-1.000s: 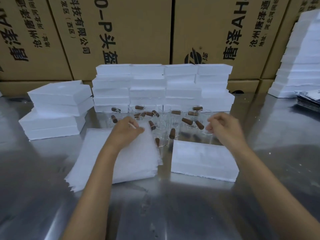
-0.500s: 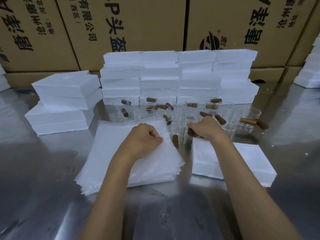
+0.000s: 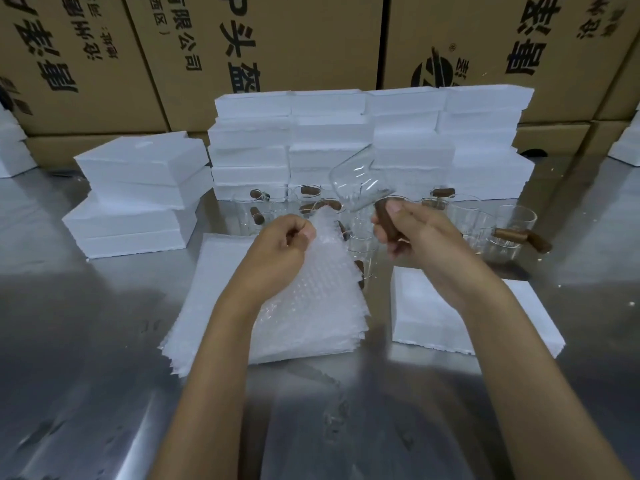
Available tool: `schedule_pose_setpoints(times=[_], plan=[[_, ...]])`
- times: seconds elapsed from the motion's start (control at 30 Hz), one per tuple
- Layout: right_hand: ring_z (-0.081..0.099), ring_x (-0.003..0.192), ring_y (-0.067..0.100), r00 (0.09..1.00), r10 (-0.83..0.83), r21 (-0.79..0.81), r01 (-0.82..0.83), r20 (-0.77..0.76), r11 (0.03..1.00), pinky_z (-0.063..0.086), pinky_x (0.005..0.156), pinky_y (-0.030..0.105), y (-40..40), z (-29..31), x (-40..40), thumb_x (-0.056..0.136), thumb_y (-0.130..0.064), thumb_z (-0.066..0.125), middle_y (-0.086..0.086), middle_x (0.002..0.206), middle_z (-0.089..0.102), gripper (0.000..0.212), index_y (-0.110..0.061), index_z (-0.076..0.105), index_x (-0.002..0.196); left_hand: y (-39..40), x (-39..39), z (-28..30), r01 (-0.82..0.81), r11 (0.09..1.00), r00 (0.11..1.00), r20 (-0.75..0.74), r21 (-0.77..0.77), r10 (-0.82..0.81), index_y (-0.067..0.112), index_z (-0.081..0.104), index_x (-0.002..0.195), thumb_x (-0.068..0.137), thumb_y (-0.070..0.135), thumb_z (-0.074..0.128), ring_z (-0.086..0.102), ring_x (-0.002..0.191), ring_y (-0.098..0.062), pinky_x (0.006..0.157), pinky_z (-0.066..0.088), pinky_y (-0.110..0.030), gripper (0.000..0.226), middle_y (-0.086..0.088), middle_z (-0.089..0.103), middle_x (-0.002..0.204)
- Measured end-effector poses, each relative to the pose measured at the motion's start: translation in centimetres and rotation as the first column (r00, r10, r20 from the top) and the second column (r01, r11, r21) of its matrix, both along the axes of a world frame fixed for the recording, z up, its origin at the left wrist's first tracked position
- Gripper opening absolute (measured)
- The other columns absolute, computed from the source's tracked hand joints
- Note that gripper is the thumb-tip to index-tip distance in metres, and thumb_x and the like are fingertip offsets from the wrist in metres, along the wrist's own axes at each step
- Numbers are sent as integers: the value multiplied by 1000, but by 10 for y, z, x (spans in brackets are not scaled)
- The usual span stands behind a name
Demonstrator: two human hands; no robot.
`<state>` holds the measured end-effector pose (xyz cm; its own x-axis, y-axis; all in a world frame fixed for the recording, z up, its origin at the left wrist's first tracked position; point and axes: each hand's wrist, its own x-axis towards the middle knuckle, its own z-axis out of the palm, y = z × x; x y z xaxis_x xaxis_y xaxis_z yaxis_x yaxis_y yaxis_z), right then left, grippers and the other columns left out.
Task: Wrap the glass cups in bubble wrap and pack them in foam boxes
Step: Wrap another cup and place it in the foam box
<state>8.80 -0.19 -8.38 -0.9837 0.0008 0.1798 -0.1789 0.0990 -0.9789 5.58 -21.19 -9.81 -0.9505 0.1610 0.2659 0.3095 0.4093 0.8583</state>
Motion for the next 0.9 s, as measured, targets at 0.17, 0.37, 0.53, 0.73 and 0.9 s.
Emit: schedule_pose_setpoints(times=[0.17,0.37,0.53,0.73,0.9], plan=[[48,55,0,1000,-3,356,10,-22,934,37,63,23,-1,-6,5,104,-31,48,-11,64,60,32,-10,67,88,-3,2,4,-113,957,991,-43,268,129,25,60,87,104,29,49,38,56,3,55,34,-7,20,20,43,61],[56,74,17,988,-13,651,111,-153,751,44,67,36,-22,-12,10,99,-29,52,-5,75,61,14,-22,60,90,11,16,16,-94,953,918,-346,288,195,29,54,88,104,21,49,50,77,5,71,38,-7,18,21,57,80],[45,77,5,959,68,672,140,-273,727,40,67,33,-19,-8,12,94,-19,54,-11,75,53,15,-32,51,86,30,24,10,-165,978,866,-456,125,204,25,51,97,104,20,45,55,99,-9,81,36,-7,10,6,62,100],[49,79,14,950,27,511,143,-311,848,40,72,35,-5,-7,8,97,-22,56,-9,74,59,16,-32,61,86,26,20,6,-285,938,869,-359,197,340,25,49,97,105,23,44,51,91,8,74,36,-3,10,18,58,94],[52,95,22,948,41,401,94,-315,911,41,80,31,3,-3,9,98,-17,59,-8,86,68,16,-29,67,90,25,18,6,-275,921,902,-257,277,346,24,53,96,104,21,47,53,88,16,73,36,2,11,27,60,88]])
